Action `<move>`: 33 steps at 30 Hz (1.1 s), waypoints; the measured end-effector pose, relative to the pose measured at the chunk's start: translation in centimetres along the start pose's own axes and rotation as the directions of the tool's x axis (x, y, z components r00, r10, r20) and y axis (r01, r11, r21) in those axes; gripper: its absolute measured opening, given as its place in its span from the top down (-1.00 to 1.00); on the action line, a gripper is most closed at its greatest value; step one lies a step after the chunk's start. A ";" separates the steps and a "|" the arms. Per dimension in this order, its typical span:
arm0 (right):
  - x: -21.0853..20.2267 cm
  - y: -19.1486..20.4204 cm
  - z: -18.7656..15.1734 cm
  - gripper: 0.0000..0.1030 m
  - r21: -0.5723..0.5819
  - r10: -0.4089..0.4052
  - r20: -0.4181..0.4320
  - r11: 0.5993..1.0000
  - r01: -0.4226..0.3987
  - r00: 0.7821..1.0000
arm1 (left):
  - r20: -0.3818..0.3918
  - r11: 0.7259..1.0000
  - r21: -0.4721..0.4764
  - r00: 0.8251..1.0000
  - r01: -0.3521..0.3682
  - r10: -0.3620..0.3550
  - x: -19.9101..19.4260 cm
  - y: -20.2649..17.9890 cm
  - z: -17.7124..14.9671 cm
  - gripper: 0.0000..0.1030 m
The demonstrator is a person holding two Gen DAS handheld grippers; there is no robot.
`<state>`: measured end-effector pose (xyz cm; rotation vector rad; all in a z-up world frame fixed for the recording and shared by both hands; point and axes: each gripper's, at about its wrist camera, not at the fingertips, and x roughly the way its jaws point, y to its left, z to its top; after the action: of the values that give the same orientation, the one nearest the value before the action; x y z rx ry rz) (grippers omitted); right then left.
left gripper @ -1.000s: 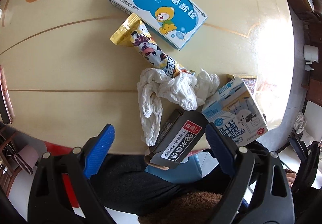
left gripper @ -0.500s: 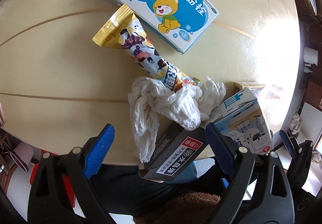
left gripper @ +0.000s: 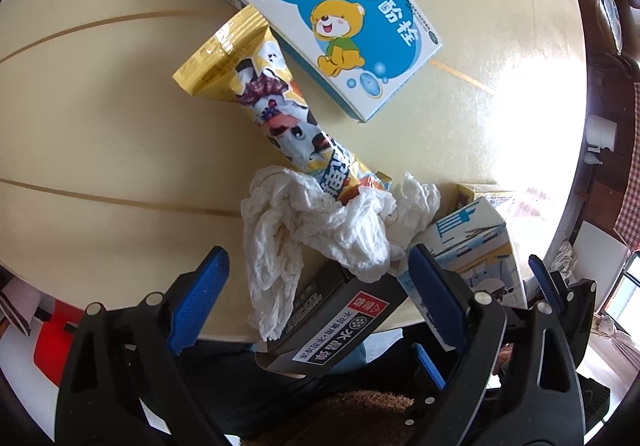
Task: Collect trash
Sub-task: 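Grasp the crumpled white tissue with the left gripper while the right gripper grasps the milk carton, then lift the tissue and the milk carton and carry them toward the pink bin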
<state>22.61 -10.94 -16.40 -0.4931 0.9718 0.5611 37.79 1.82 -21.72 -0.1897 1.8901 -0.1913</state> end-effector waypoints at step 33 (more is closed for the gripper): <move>-0.6 -1.5 -0.3 -0.32 0.068 -0.020 0.091 0.998 0.014 0.996 | 0.116 0.999 0.015 0.992 0.051 -0.052 -1.7 0.8 -1.6 0.47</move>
<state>23.16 -12.39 -15.79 -0.4118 0.8950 0.5299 36.80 3.07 -19.81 -0.2372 1.7694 -0.2219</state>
